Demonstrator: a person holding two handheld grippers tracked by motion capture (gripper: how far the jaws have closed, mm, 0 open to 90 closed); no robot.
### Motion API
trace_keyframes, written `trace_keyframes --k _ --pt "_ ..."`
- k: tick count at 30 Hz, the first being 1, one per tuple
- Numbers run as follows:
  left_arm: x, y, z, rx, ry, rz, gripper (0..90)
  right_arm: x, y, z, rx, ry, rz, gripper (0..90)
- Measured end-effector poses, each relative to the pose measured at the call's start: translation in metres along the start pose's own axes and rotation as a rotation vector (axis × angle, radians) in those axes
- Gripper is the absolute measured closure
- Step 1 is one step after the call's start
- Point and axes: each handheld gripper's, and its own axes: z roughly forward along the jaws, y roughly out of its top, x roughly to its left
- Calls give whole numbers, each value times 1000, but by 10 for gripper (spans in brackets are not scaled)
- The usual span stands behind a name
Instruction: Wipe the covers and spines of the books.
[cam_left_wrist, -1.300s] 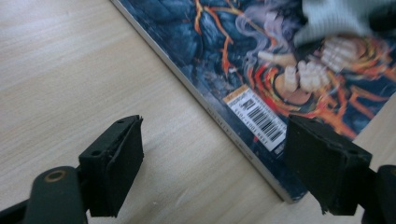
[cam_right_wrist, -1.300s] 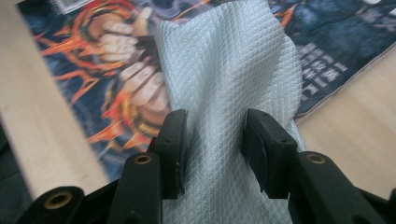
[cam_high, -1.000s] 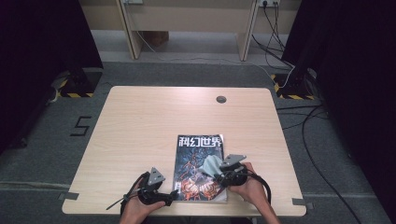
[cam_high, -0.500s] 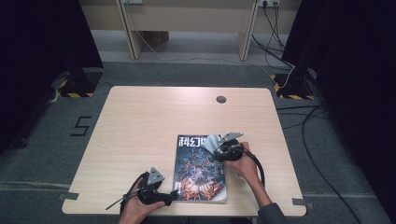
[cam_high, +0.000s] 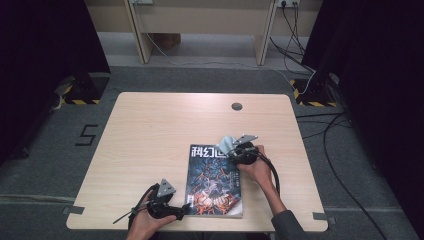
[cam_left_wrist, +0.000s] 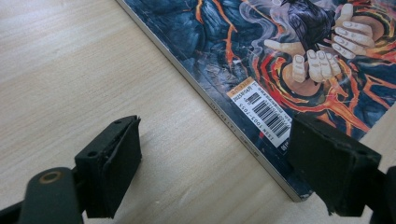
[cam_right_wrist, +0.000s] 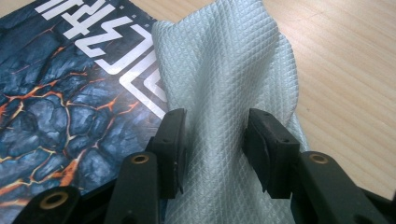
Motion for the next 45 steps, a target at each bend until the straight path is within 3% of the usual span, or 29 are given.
trace_keyframes --k 6,9,12,15,21,27,29,37,45 --pt "0 0 0 1 1 1 169 26 6 4 -3 130 -66 556" --pt "0 0 0 3 1 5 170 38 9 6 -8 144 -102 567" --pt "0 0 0 -1 -1 0 170 37 10 7 -5 155 -96 582" --pt "0 0 0 3 -1 2 170 27 9 8 -19 97 -70 562" --pt "1 0 0 3 -2 -1 168 -6 5 9 -29 -4 16 582" --pt "0 0 0 -2 -1 -3 168 -8 7 10 -20 -22 22 569" --pt "0 0 0 -3 -1 -3 170 -5 8 10 -23 -41 -8 581" --pt "1 0 0 0 0 -3 165 32 21 17 -14 84 -92 582" --pt "1 -1 0 -3 -2 -5 165 38 37 31 -10 105 -60 563"
